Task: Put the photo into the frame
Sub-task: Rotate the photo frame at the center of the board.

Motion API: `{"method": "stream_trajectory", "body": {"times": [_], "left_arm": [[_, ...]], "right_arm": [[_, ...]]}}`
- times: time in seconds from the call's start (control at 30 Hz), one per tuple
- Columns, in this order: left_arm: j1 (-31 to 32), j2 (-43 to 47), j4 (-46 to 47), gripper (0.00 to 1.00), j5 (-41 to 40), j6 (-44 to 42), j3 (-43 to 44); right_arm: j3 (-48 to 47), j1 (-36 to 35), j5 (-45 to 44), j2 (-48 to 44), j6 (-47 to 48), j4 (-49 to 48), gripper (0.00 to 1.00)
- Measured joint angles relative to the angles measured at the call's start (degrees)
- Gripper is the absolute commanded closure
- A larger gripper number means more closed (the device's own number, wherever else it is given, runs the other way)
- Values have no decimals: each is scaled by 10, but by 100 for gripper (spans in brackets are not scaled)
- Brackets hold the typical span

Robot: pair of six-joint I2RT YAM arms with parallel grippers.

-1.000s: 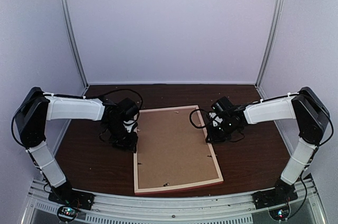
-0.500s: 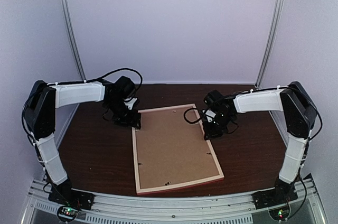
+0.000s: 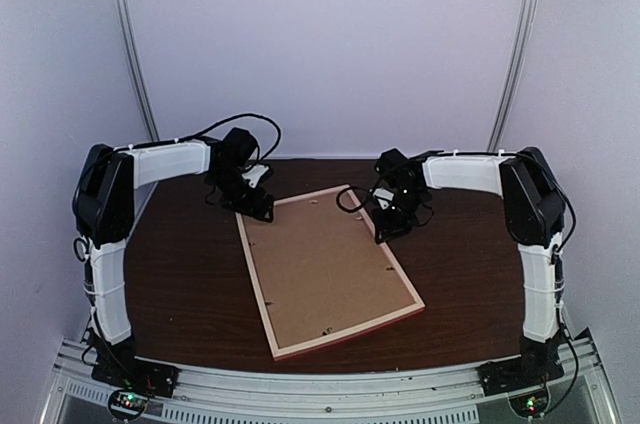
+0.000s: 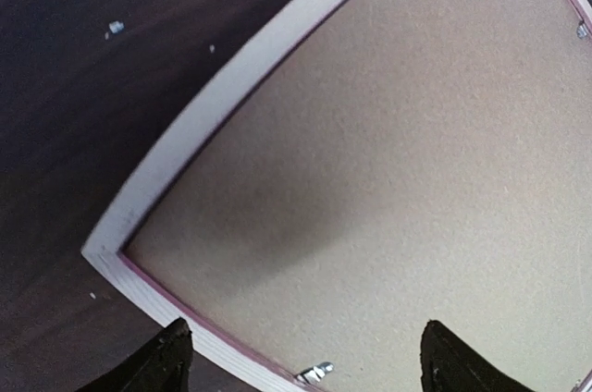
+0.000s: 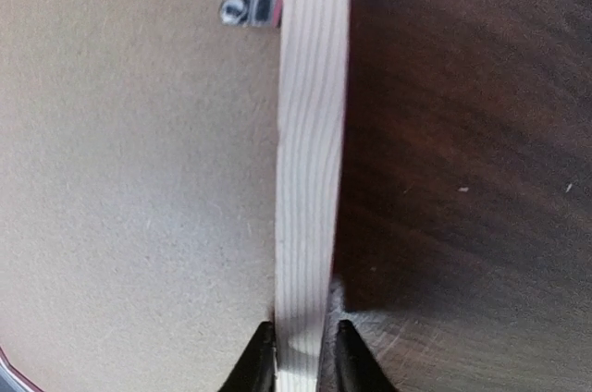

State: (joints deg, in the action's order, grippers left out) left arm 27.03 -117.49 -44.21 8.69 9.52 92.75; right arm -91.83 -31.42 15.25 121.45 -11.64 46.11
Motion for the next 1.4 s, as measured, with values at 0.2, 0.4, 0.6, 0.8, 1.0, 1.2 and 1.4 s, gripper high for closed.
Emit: {"method": "stream_trajectory", "body": {"times": [0.2,0.4,0.6,0.8,1.0,1.2,1.4], "left_arm": [[-9,-49,-2,12,-26,-58,76],[-31,-115,-9,13,-25,-104,171],[-42,-186,-27,18,-6,-136,249],[-42,-234,-45,25,26,-148,285],[-42,-240,-53,43,31,-147,298],[-41,-240,-53,65,28,-136,297],[-41,-212,-16,73,23,-124,245]], "right_arm": [[-34,21,15,-7,11,7,57],[36,26,29,-83,3,-3,54],[121,25,56,-177,-19,-12,52],[174,25,69,-231,-38,-17,48],[205,25,71,-241,-51,-23,47],[229,25,70,-242,-62,-28,47],[237,25,70,-246,-68,-36,46]]}}
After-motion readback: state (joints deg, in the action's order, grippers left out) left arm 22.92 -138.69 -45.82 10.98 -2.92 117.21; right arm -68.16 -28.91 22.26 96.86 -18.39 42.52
